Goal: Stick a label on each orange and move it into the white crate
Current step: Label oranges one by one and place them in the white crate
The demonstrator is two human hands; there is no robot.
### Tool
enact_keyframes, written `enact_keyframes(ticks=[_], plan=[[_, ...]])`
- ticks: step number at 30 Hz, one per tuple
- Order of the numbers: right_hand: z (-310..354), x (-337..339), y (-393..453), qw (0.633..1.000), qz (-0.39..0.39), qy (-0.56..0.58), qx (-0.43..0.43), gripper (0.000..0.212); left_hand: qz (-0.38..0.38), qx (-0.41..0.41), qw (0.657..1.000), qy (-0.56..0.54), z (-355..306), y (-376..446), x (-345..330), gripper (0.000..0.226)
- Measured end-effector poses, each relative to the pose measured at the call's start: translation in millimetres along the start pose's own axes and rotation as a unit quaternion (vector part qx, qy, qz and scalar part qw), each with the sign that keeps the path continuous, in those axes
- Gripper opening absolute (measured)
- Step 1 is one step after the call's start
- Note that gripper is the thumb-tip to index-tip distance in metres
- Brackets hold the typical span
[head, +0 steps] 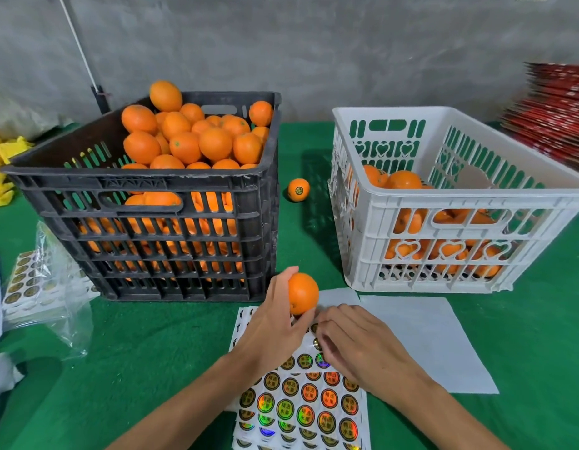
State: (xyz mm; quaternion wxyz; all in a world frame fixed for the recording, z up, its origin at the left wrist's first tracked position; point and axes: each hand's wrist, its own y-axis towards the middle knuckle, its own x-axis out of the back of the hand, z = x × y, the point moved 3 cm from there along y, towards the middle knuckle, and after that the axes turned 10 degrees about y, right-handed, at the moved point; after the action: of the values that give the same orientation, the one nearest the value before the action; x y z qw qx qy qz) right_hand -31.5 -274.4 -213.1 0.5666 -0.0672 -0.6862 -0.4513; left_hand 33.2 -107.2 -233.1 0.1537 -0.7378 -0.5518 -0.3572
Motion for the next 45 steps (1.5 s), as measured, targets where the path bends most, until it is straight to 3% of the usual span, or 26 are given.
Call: enact_keyframes(ticks=[3,8,10,12,15,17,24,28,32,37,41,43,45], plan=[[0,3,2,1.000,0.021,0.008,-0.002,0.031,0.012,-0.017,0.999,0.040,2,0,-5,0.072],[-1,13,-2,0.991,0.008,0.114,-0.063,0.005,0.009,-0.024,0.999,0.045,4,1,-5,0.070],[-7,17,-6,0.940,-0.052,0.286,-0.180,0.003,0.009,-0.025,0.999,0.046,4,2,-5,0.070],[-15,18,-7,0.843,-0.139,0.431,-0.292,0.007,0.009,-0.023,0.999,0.045,4,3,-5,0.071],[-22,15,0,0.744,-0.204,0.503,-0.390,0.023,0.007,-0.020,0.999,0.041,3,2,-4,0.070],[-23,13,6,0.719,-0.196,0.525,-0.410,0.020,0.006,-0.020,0.999,0.042,3,2,-3,0.069],[-29,7,32,0.686,-0.157,0.573,-0.421,0.008,0.002,-0.022,1.000,0.018,3,1,-3,0.070],[-32,-7,41,0.592,-0.158,0.641,-0.463,0.016,0.000,-0.016,1.000,-0.005,5,1,-4,0.069],[-36,-14,38,0.624,-0.151,0.614,-0.458,0.017,-0.006,-0.011,1.000,-0.017,7,0,-2,0.068],[-36,-18,37,0.576,-0.174,0.650,-0.464,0.038,-0.021,-0.014,0.999,-0.048,3,-1,1,0.070],[-37,-20,36,0.554,-0.183,0.696,-0.418,0.032,-0.033,-0.001,0.996,-0.079,5,0,2,0.075],[-37,-17,35,0.609,-0.187,0.663,-0.393,0.027,-0.039,0.005,0.994,-0.097,5,2,4,0.076],[-37,-8,35,0.752,-0.187,0.510,-0.372,0.015,-0.043,0.013,0.993,-0.114,2,5,7,0.076]])
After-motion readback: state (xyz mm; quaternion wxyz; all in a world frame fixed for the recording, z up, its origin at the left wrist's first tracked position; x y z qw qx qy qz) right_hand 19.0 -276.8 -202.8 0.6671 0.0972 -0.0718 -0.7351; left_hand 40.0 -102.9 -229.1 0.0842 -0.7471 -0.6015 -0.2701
